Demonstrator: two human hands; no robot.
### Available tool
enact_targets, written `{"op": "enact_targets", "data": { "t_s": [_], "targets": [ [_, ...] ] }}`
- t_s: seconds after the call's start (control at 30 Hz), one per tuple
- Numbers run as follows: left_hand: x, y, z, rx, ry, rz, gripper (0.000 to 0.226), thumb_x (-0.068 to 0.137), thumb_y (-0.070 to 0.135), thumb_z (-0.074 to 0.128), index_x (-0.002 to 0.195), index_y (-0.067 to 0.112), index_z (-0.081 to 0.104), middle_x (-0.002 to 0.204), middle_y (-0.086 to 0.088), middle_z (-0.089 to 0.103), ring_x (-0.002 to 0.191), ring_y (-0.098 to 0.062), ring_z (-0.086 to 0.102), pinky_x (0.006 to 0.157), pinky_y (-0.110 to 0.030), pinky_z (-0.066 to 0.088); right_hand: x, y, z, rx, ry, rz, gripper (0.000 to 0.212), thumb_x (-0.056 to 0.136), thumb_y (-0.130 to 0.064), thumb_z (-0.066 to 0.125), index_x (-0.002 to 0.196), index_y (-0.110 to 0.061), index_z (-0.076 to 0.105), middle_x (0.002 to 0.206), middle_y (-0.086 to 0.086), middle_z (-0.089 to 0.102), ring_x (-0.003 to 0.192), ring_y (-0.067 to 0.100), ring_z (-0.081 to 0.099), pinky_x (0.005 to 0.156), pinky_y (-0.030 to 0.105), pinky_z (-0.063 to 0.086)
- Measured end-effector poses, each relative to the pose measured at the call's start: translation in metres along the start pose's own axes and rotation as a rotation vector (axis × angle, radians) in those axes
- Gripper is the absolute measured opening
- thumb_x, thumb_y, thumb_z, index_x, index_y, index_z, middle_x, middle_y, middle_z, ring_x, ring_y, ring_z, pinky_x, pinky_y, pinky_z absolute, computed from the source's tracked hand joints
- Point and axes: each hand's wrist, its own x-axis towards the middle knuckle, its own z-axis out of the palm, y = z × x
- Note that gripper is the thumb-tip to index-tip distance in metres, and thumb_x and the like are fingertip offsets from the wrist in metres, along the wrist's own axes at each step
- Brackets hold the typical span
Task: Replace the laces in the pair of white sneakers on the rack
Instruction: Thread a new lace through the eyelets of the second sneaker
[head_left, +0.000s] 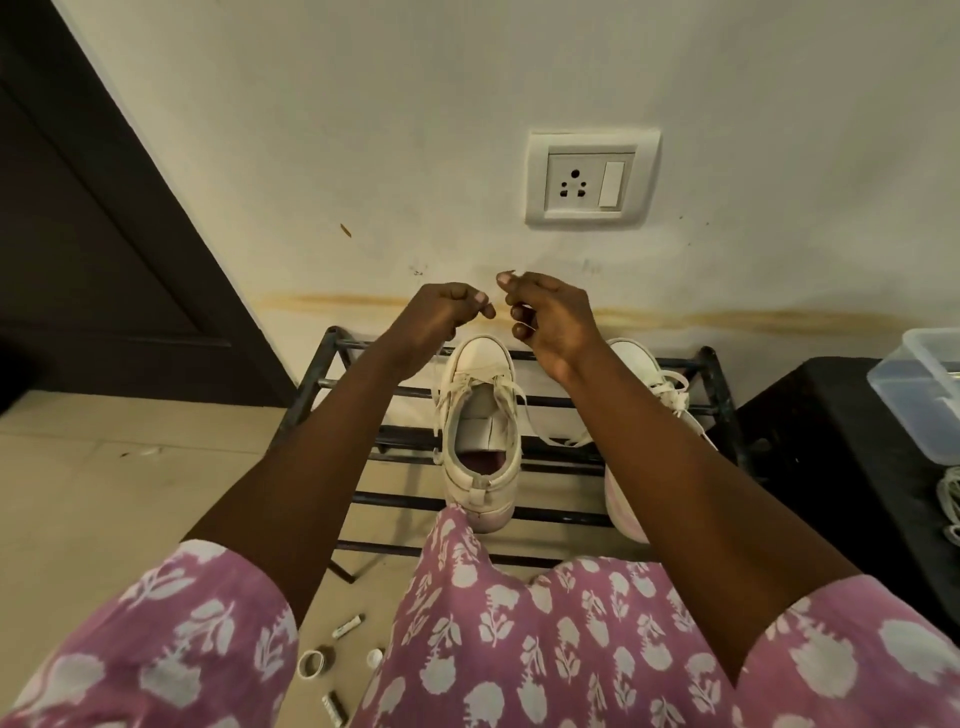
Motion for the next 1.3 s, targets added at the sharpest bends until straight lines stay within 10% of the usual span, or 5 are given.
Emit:
{"op": "enact_targets", "data": {
  "t_s": [0.2, 0.4, 0.6, 0.87, 1.3],
  "targets": [
    [0.001, -0.009, -0.003, 0.079, 0.055, -0.036, 0.018, 0.093, 0.013, 0.052, 0.087, 0.013, 0.07, 0.071, 0.013, 0.061, 0.071, -0.001, 0.048, 0.07, -0.016, 0.039, 0.004, 0.006, -0.009, 0.168, 0.015, 0.005, 0.013, 0.081, 0.008, 0.064, 0.073, -0.001, 0.067, 0.053, 0.004, 0.061, 0.048, 0.011, 0.055, 0.048, 0.019, 0.048],
    [-0.002, -0.013, -0.003, 0.014, -0.071, -0.031, 0.024, 0.097, 0.016, 0.046, 0.106, 0.009, 0.066, 0.096, -0.006, 0.068, 0.087, -0.016, 0.062, 0.084, -0.026, 0.047, 0.004, 0.008, -0.014, -0.329, -0.068, -0.108, 0.009, 0.078, 0.01, 0.067, 0.081, 0.002, 0.066, 0.066, 0.012, 0.065, 0.053, 0.015, 0.063, 0.054, 0.023, 0.055],
    [-0.004, -0.018, 0.005, -0.191, -0.076, -0.153, 0.012, 0.089, 0.004, 0.058, 0.083, 0.005, 0.069, 0.063, 0.002, 0.066, 0.059, -0.007, 0.055, 0.06, -0.019, 0.052, -0.001, 0.015, -0.011, -0.561, -0.029, -0.196, 0.01, 0.073, 0.004, 0.074, 0.083, 0.002, 0.071, 0.077, 0.013, 0.068, 0.068, 0.019, 0.063, 0.07, 0.037, 0.056],
    [-0.013, -0.02, 0.012, 0.254, -0.037, -0.288, 0.014, 0.075, 0.003, 0.065, 0.078, -0.011, 0.068, 0.061, -0.013, 0.054, 0.051, -0.018, 0.038, 0.047, -0.025, 0.028, -0.014, 0.031, -0.005, -1.202, -0.02, 0.077, 0.048, 0.069, -0.036, 0.079, 0.099, -0.001, 0.064, 0.095, 0.015, 0.066, 0.084, 0.031, 0.066, 0.074, 0.037, 0.057],
    [-0.012, -0.023, 0.033, 0.441, -0.092, -0.239, 0.019, 0.078, 0.011, 0.067, 0.083, -0.007, 0.07, 0.067, -0.009, 0.058, 0.059, -0.013, 0.048, 0.057, -0.019, 0.038, -0.016, 0.013, -0.026, -0.622, -0.083, 0.411, 0.007, 0.087, 0.012, 0.052, 0.085, 0.01, 0.058, 0.075, 0.019, 0.059, 0.065, 0.027, 0.062, 0.069, 0.04, 0.053]
  ]
}}
